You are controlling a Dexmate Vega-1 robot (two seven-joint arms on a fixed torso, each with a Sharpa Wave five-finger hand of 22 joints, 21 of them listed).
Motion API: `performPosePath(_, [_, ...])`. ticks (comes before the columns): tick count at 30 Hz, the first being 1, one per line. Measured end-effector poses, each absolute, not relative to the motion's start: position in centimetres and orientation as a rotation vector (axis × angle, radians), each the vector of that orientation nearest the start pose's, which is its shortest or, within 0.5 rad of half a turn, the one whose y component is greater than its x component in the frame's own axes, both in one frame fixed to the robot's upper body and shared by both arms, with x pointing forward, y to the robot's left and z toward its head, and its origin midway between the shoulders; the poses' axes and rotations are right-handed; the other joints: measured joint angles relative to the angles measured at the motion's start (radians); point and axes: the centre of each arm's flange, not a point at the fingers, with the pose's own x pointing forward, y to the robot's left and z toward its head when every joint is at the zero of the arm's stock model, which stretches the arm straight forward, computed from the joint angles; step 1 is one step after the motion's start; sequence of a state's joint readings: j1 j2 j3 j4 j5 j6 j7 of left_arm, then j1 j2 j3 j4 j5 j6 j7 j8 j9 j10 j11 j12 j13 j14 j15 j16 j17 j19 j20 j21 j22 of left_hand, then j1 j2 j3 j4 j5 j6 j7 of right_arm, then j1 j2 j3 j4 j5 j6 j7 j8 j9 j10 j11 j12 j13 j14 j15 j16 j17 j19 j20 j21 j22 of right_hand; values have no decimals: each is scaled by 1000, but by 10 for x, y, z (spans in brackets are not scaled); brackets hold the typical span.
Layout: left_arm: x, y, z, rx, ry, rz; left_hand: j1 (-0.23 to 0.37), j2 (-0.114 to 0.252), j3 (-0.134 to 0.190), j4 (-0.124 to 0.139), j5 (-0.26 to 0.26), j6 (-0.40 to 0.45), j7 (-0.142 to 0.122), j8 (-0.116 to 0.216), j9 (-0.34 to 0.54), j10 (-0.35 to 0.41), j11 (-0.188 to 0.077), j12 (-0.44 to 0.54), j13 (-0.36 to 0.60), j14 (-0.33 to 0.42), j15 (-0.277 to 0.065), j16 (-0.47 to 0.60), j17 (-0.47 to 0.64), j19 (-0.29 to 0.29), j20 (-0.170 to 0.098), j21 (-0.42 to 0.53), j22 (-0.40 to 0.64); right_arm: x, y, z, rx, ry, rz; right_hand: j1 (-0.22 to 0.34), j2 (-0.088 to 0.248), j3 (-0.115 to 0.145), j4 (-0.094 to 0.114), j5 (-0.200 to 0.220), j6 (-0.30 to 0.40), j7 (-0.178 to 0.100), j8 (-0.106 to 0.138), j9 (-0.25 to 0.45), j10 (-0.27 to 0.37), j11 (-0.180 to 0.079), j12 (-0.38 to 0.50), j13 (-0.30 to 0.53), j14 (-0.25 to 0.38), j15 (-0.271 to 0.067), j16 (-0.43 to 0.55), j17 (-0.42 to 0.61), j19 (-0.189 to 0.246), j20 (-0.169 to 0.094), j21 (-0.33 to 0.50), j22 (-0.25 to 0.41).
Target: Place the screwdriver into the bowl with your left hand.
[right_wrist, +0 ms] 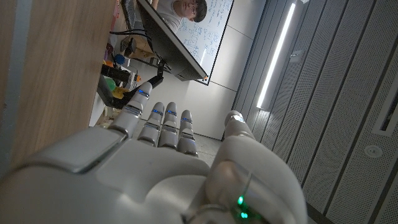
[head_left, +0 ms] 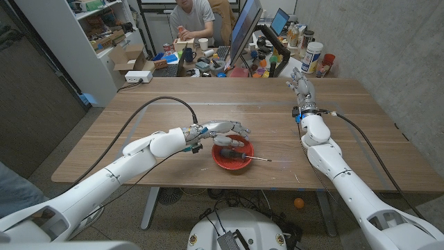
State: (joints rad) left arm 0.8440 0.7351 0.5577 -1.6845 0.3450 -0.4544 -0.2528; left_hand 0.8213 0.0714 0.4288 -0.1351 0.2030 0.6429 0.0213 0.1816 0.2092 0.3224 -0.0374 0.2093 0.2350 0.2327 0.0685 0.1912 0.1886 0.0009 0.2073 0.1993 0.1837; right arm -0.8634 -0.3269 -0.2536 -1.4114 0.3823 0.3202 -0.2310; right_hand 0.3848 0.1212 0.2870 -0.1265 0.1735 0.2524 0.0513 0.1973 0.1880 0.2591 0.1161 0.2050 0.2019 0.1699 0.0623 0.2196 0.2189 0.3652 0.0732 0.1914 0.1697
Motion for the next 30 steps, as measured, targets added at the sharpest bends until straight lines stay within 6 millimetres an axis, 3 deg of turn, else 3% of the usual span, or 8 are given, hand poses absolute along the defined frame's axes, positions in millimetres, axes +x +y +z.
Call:
performPosePath(14, [560,159,-19,1190,-890,-553,-17,17,3,3,4,-17,12,0,0,27,2,17,5,19,-12,6,0,9,-9,5,0,627,-262,20,57,-771,-9,0,0,0,0,0,3,-3,0,0,4,-4,0,0,0,0,0,0,0,0,0,0])
performPosePath(30, [579,178,26,984,-872,-273,-31,22,7,7,8,-38,9,0,0,33,7,17,5,27,-10,6,0,13,-5,5,0,630,-275,24,22,-779,146,0,0,0,0,0,14,1,0,0,4,-4,0,0,0,0,0,0,0,0,0,0])
